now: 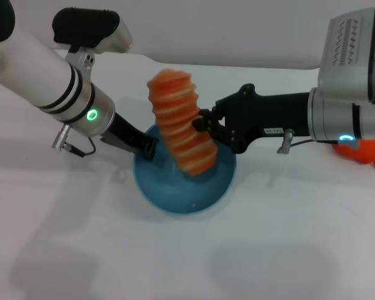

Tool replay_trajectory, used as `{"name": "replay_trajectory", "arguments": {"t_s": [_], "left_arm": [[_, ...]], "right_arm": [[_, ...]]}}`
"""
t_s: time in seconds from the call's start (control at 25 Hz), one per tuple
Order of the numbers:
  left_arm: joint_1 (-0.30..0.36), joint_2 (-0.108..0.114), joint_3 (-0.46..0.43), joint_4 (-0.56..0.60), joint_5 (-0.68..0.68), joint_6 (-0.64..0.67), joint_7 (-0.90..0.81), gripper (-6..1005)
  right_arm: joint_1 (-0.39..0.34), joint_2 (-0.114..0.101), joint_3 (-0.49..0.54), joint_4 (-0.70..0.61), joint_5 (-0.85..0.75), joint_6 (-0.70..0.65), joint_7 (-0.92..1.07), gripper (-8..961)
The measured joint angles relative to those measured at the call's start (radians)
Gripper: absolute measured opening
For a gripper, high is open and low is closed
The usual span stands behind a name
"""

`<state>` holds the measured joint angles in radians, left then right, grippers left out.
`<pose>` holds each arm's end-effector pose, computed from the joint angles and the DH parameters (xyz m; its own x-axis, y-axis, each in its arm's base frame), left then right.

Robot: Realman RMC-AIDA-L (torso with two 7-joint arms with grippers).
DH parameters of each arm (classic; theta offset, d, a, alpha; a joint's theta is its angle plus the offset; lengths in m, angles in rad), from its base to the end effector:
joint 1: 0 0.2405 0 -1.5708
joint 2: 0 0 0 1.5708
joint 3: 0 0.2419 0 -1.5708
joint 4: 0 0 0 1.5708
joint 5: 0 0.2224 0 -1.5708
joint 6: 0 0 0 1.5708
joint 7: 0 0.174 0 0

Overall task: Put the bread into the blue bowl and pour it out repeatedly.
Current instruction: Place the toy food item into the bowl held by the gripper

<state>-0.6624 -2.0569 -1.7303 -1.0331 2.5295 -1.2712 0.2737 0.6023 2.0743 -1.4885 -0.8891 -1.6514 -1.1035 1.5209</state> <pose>-0.2130 0.3925 -0.0528 0.4730 0.8807 0.0238 0.7845 -0.4088 -0.4664 0.1298 0.3776 -0.0913 0.9374 -0.0813 -0.3387 -0.1571 -0.9665 -0.2028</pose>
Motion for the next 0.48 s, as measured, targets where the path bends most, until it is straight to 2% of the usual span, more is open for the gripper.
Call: {"name": "replay_trajectory", "arguments": {"t_s": [0.16,0.48], "left_arm": [[-0.007,0.001,-0.001,-0.021,0.0,-0.009,0.0,10],[-0.024,0.001,-0.003,-0.078,-0.001,-0.05,-0.007,9]], "right_arm": [[0.001,0.0,-0.004,0.005,-0.035,0.01,0.005,86],[-0.007,0.0,-0.004,0.003,-0.043,0.047,0.009,167]]}}
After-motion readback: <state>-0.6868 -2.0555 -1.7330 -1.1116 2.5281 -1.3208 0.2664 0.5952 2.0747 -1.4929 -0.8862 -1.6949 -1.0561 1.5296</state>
